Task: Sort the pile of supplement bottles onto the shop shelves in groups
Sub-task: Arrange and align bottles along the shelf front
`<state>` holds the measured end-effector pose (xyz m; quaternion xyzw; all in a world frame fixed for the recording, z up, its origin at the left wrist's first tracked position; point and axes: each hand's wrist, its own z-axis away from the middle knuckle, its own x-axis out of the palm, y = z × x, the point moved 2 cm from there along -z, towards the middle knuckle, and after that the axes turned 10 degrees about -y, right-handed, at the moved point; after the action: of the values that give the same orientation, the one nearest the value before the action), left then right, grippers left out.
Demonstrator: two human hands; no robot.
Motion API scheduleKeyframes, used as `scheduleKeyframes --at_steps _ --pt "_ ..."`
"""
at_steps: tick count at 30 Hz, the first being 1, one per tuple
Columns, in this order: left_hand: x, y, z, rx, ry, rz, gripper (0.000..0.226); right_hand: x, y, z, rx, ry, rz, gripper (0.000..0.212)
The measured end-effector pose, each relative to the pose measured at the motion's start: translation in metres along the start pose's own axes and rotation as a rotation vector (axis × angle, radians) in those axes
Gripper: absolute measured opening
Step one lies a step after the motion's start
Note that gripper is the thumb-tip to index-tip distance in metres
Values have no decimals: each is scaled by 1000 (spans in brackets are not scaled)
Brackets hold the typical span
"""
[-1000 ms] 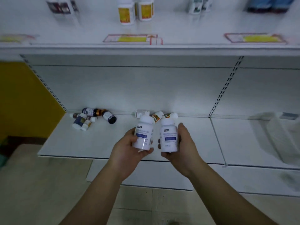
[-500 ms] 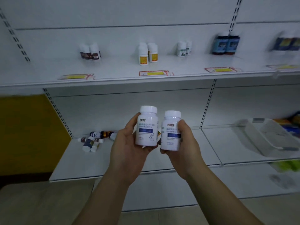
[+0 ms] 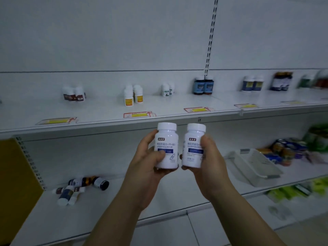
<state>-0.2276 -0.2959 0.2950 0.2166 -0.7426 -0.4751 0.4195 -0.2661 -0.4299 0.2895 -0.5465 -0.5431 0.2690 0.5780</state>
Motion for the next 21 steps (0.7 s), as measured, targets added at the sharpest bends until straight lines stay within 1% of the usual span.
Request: scheduleKeyframes --at_steps 2,5,8,10,14,17,21 --pt "30 -5 -14 -12 -59 -3 50 -31 -24 0 -65 58 66 27" --pt "85 -20 -36 -42 -157 7 51 -82 -63 5 -110 136 134 19" --pt "162 -47 -57 -56 -234 -1 46 -151 -109 16 -154 231 193 21" --pt "216 -67 -67 -64 -273 -3 38 -197 -137 24 -172 285 243 22" --pt "317 -108 -83 -78 -358 -3 25 -282 -183 41 -188 345 299 21" --pt "380 -134 -91 -70 -394 30 21 -337 -211 52 -203 409 299 19" --pt "450 -163 -105 -85 -459 74 18 -397 -243 57 -227 447 319 26"
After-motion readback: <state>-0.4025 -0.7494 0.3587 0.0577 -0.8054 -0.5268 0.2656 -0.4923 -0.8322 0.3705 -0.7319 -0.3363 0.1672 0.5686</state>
